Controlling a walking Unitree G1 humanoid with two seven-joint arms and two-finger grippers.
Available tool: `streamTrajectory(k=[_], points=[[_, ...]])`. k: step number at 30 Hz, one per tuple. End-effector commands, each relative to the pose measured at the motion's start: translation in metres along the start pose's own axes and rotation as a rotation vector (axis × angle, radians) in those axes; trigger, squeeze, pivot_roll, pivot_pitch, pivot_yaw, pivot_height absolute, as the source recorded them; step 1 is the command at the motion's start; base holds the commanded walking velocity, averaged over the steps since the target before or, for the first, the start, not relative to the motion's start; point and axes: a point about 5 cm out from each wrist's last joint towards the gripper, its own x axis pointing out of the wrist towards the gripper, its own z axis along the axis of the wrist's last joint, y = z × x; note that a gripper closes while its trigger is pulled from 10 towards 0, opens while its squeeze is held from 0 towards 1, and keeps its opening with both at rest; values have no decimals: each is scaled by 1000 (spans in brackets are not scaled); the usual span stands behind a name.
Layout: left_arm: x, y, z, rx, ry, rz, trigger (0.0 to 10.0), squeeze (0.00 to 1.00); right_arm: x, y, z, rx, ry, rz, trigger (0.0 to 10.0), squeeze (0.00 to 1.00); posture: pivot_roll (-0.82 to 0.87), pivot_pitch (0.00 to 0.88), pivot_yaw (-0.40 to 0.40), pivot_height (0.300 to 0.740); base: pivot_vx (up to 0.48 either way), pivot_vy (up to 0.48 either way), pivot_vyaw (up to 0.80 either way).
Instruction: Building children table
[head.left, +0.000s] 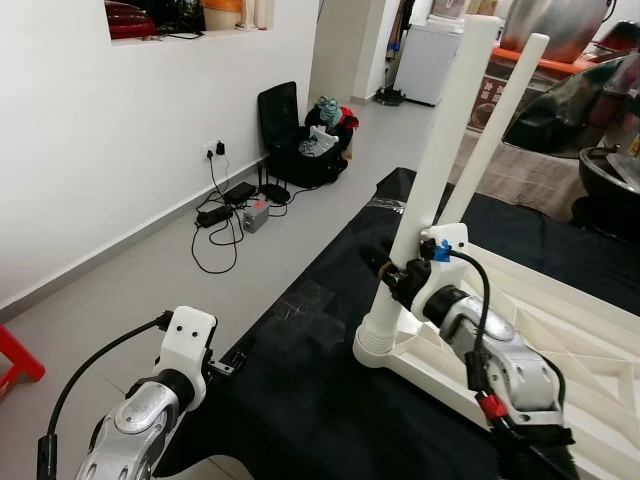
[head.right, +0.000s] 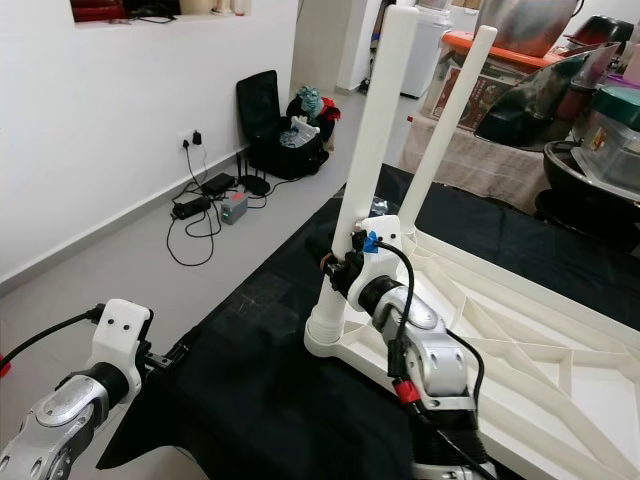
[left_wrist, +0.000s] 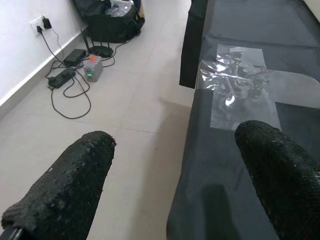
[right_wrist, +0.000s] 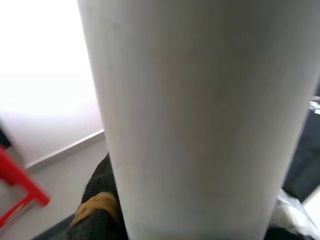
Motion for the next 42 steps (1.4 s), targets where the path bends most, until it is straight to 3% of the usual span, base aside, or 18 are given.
streamTrajectory(k=[1,2,3,4,7,9,11,13,14,15,16,28,33,34,36,37,40,42], points=[[-1,0,-5,15,16,-1,10000,0,-10,-28,-9,-5,18,-251,0,0,168,0,-140,740,0,0,0],[-1,0,-5,15,18,4,10000,0,-24,-45,-15,-11,39,-460,0,0,162,0,-139,740,0,0,0],[-1,0,-5,15,18,4,10000,0,-24,-45,-15,-11,39,-460,0,0,162,0,-139,740,0,0,0],[-1,0,-5,16,20,9,10000,0,-41,-56,-20,-15,51,-616,0,0,157,0,-137,740,0,0,0],[-1,0,-5,16,20,9,10000,0,-41,-56,-20,-15,51,-616,0,0,157,0,-137,740,0,0,0],[-1,0,-5,16,21,13,10000,0,-52,-61,-23,-18,59,-703,0,0,157,0,-137,740,0,0,0],[1,0,-6,19,23,13,10000,0,-61,-47,-16,-98,9,-717,0,0,140,0,-123,740,0,0,0],[1,0,-6,19,23,13,10000,0,-61,-47,-16,-98,9,-717,0,0,140,0,-123,740,0,0,0],[3,-1,-6,22,22,11,10000,0,-56,-33,-7,-111,-61,-650,0,0,142,0,-122,740,0,0,0],[3,-1,-6,22,22,11,10000,0,-56,-33,-7,-111,-61,-650,0,0,142,0,-122,740,0,0,0],[3,-1,-5,23,20,10,10000,0,-52,-30,-3,-121,-86,-618,10000,0,142,0,-122,740,0,0,0],[1,2,-8,24,25,20,10000,0,-44,-8,10,-158,-197,-489,10000,0,151,0,-130,740,0,0,0],[2,3,-8,25,25,19,10000,0,-37,8,8,-122,-172,-280,10000,0,146,0,-125,740,0,0,0],[3,2,-8,25,25,16,10000,0,-33,14,9,-115,-159,-119,10000,0,141,0,-119,740,0,0,0],[3,2,-8,25,25,16,10000,0,-33,14,9,-115,-159,-119,10000,0,141,0,-119,740,0,0,0],[4,2,-8,25,25,13,10000,0,-32,19,10,-111,-150,-5,10000,0,142,0,-120,740,0,0,0],[4,2,-8,25,25,13,10000,0,-32,19,10,-111,-150,-5,10000,0,142,0,-120,740,0,0,0],[5,0,-7,24,23,7,10000,0,-26,11,20,-211,-129,227,10000,0,150,0,-131,740,0,0,0]])
